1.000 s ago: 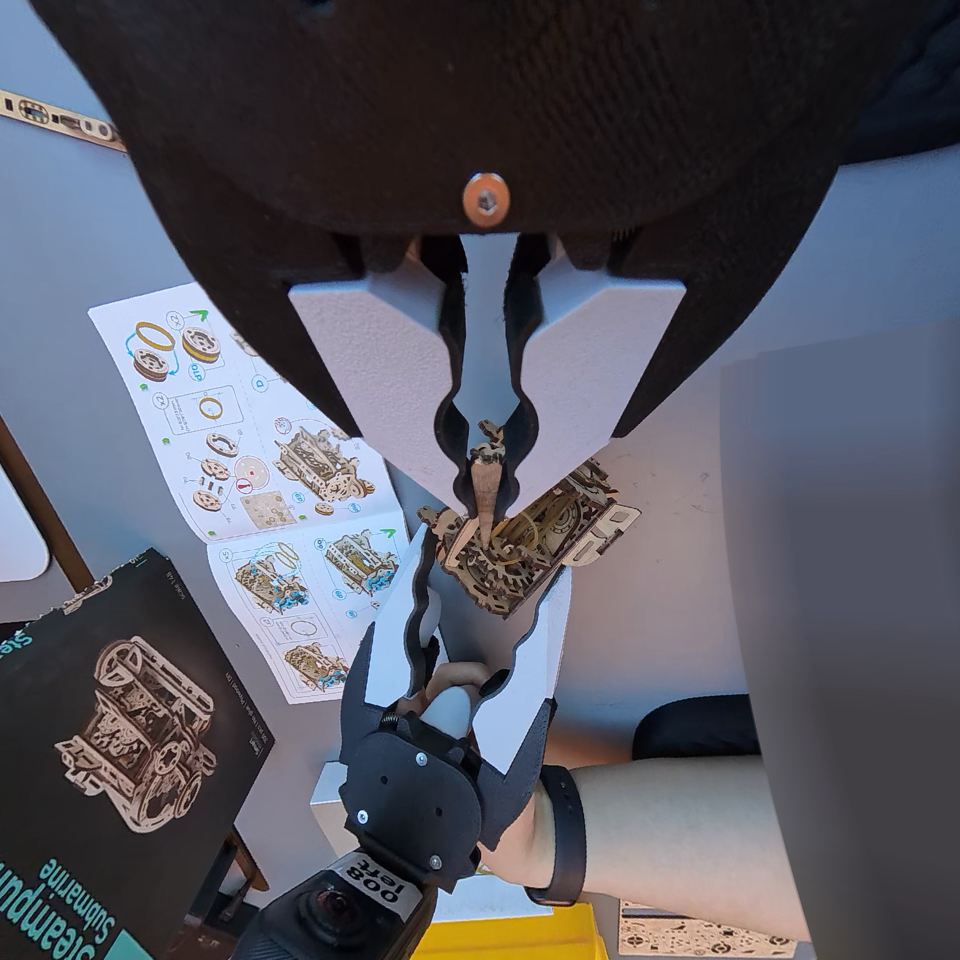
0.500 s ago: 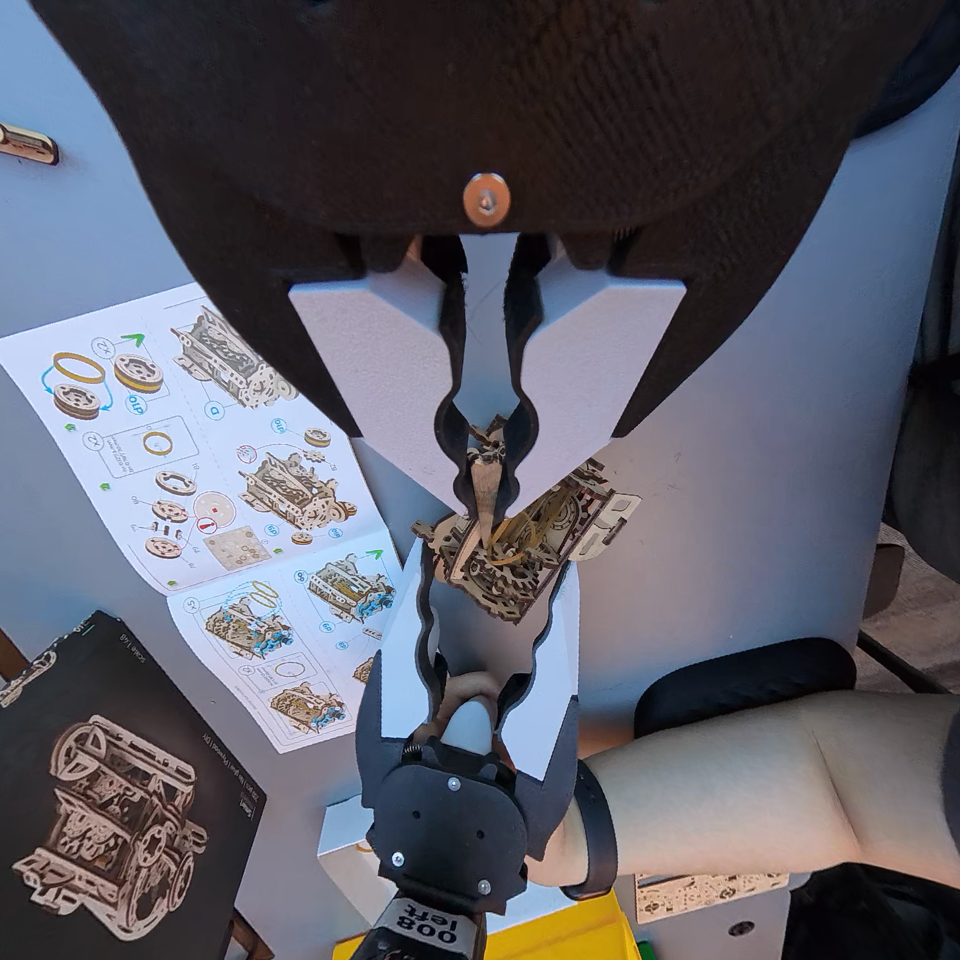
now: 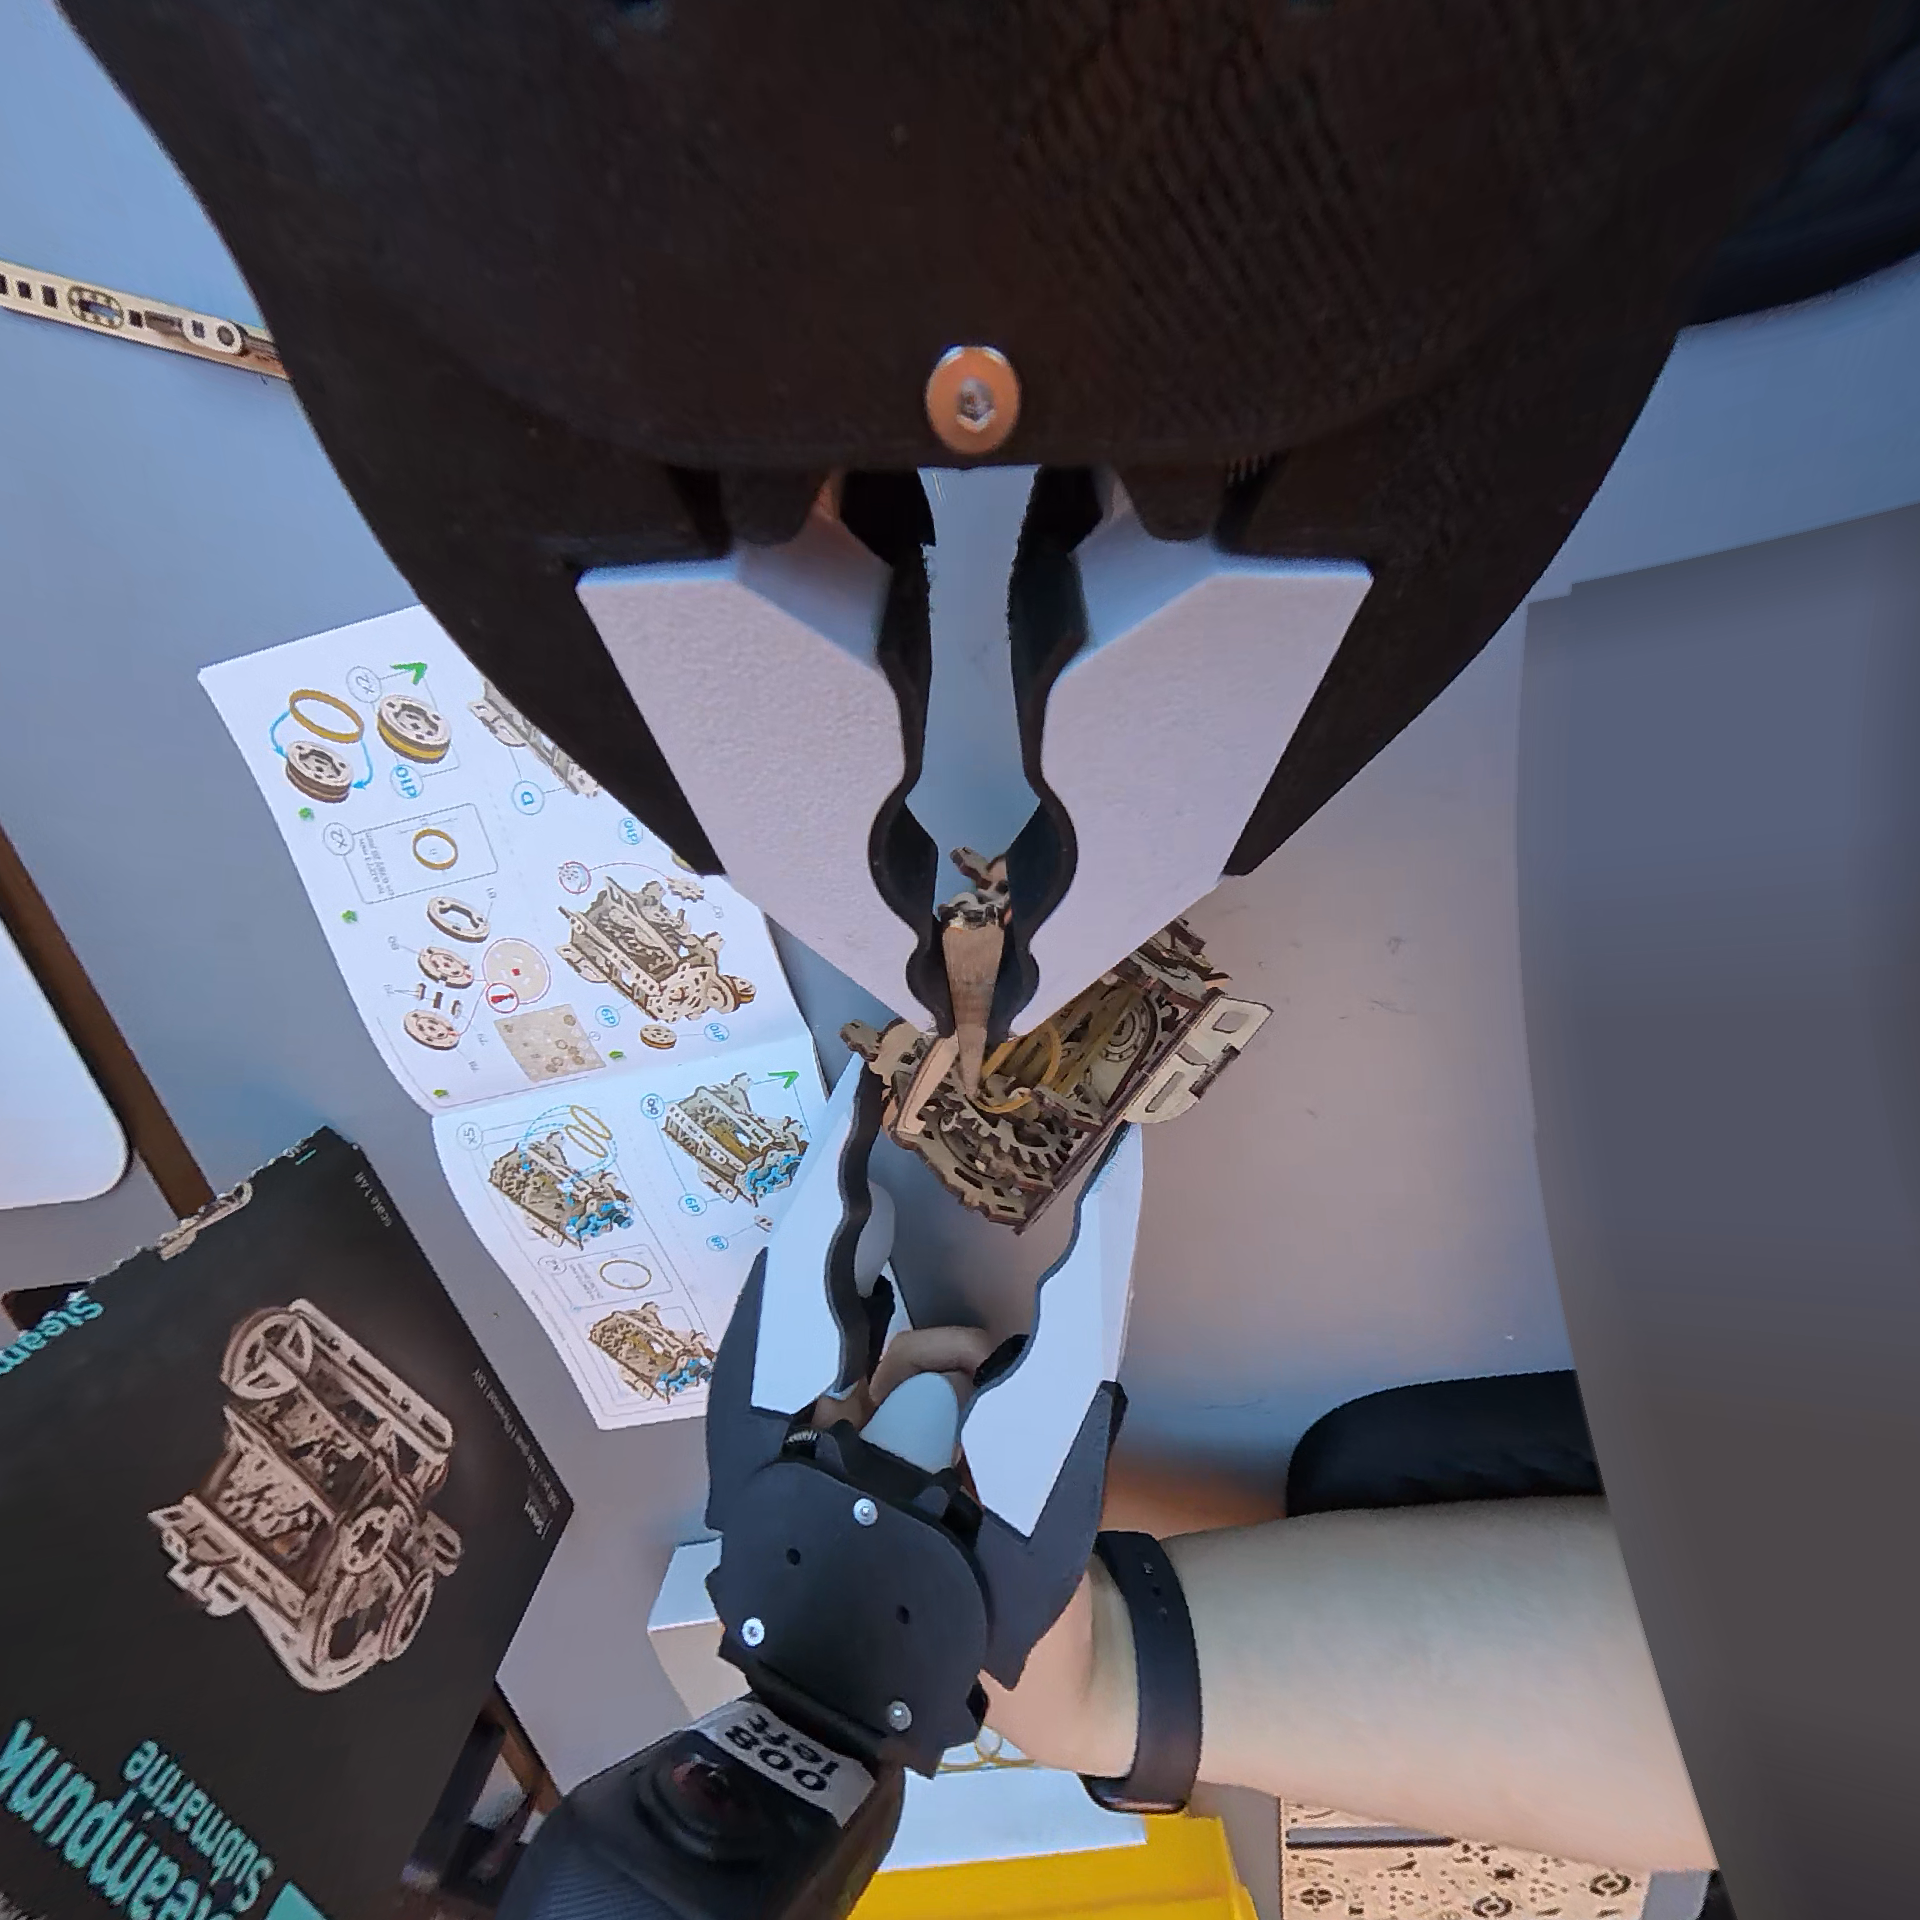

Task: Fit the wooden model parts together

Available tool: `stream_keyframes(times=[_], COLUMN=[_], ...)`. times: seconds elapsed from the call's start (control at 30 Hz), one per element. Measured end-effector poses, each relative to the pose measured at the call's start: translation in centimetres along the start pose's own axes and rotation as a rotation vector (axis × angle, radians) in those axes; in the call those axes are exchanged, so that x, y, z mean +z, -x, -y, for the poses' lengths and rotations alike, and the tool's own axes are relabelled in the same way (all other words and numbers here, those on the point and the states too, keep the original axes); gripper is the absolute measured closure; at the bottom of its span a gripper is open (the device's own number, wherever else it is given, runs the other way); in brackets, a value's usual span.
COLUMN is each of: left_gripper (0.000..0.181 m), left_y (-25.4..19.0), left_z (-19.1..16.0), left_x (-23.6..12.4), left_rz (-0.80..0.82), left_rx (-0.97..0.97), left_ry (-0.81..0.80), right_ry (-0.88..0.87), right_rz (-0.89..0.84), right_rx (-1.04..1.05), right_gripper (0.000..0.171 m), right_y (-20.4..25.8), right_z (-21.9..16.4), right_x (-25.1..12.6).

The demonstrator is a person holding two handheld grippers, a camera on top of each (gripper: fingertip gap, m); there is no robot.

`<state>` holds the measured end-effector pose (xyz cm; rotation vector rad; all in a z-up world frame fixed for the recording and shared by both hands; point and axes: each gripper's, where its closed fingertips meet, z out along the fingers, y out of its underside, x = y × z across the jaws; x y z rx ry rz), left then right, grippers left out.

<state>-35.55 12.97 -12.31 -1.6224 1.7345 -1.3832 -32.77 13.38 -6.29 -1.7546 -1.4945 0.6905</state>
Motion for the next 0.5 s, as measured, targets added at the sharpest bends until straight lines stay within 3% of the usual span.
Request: stream_keyframes(times=[0.03,0.5], left_gripper=[0.109,0.109], left_y=[0.00,-0.04], left_z=[0.00,-0.11], left_x=[0.01,-0.03], left_rz=[0.000,-0.003], left_rx=[0.000,0.002], left_ry=[0.000,0.006], right_ry=[0.007,-0.013], right_rz=[0.004,-0.017], right_rx=[-0.003,-0.054], right_gripper=[0.166,0.166], right_y=[0.13,0.30], right_z=[-0.07,0.22], right_x=[0.09,0.64])
